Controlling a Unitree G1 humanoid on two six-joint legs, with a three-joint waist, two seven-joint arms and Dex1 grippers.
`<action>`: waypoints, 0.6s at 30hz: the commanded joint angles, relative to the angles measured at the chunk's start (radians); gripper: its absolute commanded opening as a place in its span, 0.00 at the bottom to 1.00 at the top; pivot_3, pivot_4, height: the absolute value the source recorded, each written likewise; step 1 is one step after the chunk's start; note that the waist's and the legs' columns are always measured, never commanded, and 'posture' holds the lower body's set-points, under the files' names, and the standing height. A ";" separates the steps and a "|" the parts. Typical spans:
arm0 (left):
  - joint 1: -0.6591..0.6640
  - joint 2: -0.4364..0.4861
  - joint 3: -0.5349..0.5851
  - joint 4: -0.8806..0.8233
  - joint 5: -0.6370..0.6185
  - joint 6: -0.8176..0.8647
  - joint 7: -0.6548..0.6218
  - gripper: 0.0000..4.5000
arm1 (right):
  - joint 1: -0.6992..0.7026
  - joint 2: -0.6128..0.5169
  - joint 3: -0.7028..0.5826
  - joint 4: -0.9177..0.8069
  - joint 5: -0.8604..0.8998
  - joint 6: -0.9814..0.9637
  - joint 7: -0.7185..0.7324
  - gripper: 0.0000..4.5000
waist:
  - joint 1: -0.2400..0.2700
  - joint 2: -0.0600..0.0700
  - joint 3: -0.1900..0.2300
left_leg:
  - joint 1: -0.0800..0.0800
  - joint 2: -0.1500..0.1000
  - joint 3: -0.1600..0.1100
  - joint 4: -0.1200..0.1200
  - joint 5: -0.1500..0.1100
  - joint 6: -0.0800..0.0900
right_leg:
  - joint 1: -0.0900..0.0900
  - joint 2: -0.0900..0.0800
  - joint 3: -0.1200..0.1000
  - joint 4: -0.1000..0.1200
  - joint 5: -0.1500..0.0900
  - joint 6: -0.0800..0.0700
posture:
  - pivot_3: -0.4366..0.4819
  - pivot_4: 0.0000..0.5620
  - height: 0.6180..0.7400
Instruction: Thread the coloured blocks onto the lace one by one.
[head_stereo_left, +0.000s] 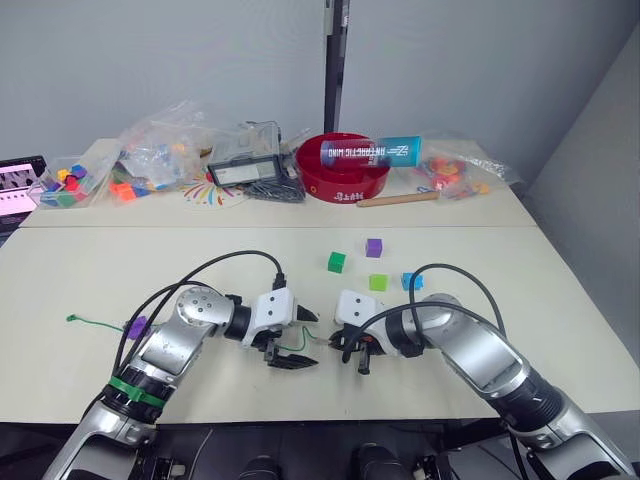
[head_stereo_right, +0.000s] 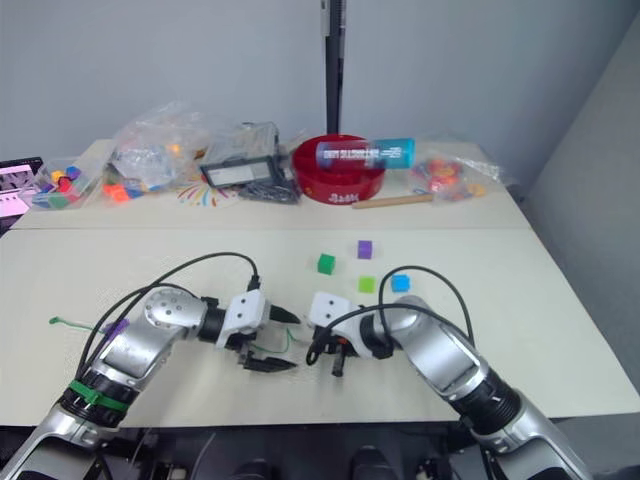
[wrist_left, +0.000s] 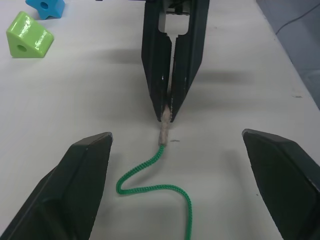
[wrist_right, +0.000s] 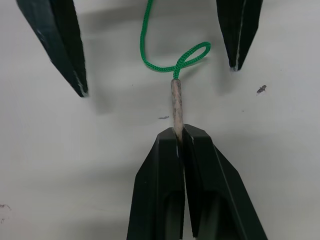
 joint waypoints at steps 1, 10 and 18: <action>-0.022 -0.016 0.002 0.007 0.002 -0.024 0.010 0.65 | -0.015 -0.003 -0.010 -0.035 0.009 0.004 -0.003 0.00 | 0.000 0.000 0.000 | 0.000 0.000 0.000 0.000 0.000 0.000 | 0.000 0.000 0.000 0.000 0.000 0.000 | 0.48 0.27 0.92; -0.031 -0.033 -0.002 0.024 0.009 -0.026 0.010 0.01 | -0.020 -0.003 -0.011 -0.031 0.012 0.003 -0.006 0.00 | 0.000 0.000 0.000 | 0.000 0.000 0.000 0.000 0.000 0.000 | 0.000 0.000 0.000 0.000 0.000 0.000 | 0.48 0.27 0.92; -0.029 -0.047 -0.003 0.009 0.015 -0.021 0.017 0.01 | -0.018 -0.006 -0.009 -0.035 0.016 0.001 -0.003 0.00 | -0.001 0.000 0.000 | 0.000 0.000 0.000 0.000 0.000 0.000 | 0.000 0.000 0.000 0.000 0.000 0.000 | 0.48 0.27 0.92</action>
